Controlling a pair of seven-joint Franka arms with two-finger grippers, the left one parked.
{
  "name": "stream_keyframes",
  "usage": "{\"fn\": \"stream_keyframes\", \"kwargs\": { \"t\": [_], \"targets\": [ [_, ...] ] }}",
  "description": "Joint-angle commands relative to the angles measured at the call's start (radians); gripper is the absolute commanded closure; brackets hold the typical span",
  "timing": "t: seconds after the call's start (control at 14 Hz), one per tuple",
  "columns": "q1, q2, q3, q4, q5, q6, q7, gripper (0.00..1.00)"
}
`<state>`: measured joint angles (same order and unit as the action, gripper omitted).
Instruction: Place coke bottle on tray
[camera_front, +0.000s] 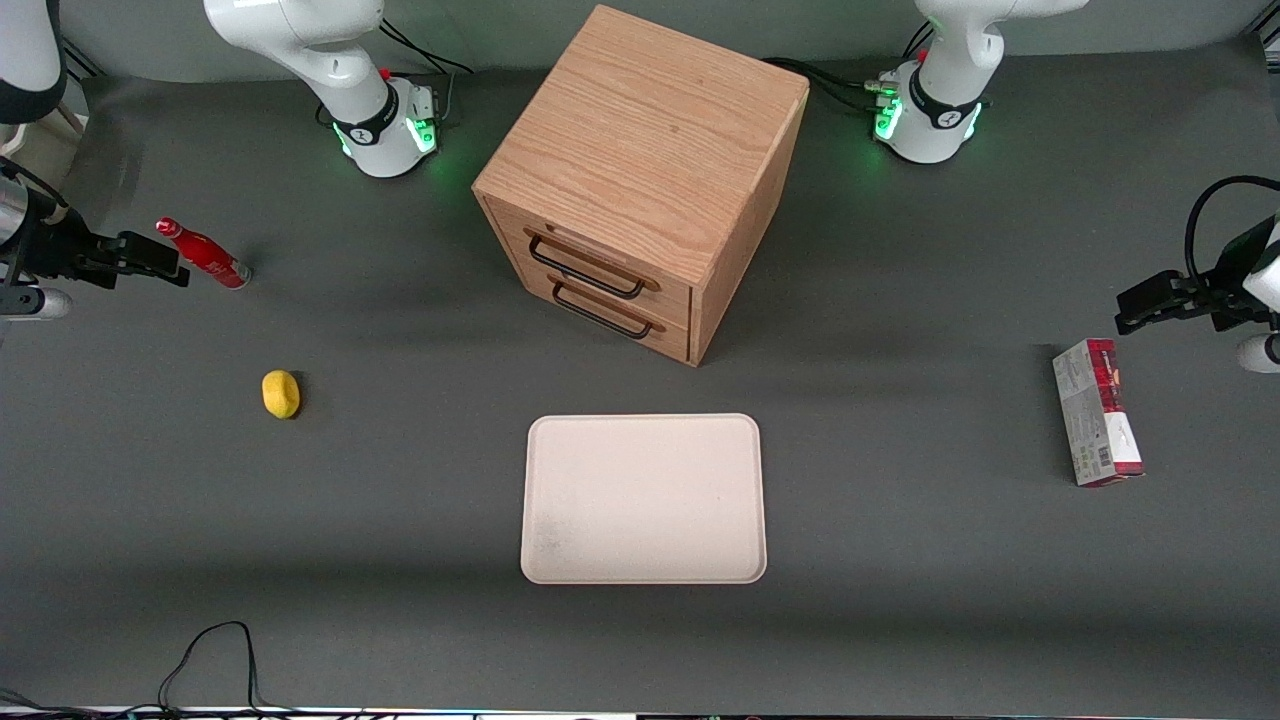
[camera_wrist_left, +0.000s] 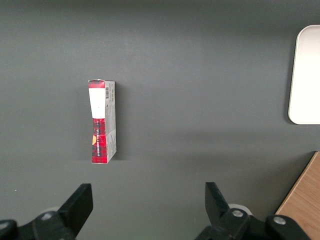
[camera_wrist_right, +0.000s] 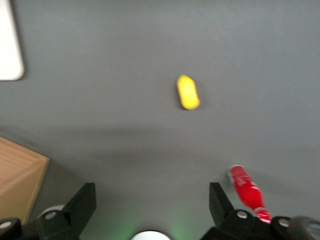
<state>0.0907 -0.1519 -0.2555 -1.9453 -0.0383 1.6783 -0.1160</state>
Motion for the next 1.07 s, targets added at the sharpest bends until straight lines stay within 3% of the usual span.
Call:
{"fn": "stream_keyframes", "kwargs": {
  "t": [0.0,0.29,0.43,0.64,1.0],
  "targets": [
    [0.004,-0.181,-0.082,-0.306,-0.087,0.188,-0.059,0.00],
    [0.004,-0.238,-0.325,-0.490,-0.175,0.387,-0.299,0.00],
    [0.001,-0.245,-0.396,-0.567,-0.225,0.483,-0.323,0.00],
    [0.000,-0.247,-0.497,-0.636,-0.239,0.560,-0.412,0.00],
    [-0.005,-0.268,-0.606,-0.716,-0.383,0.617,-0.416,0.00]
  ]
}}
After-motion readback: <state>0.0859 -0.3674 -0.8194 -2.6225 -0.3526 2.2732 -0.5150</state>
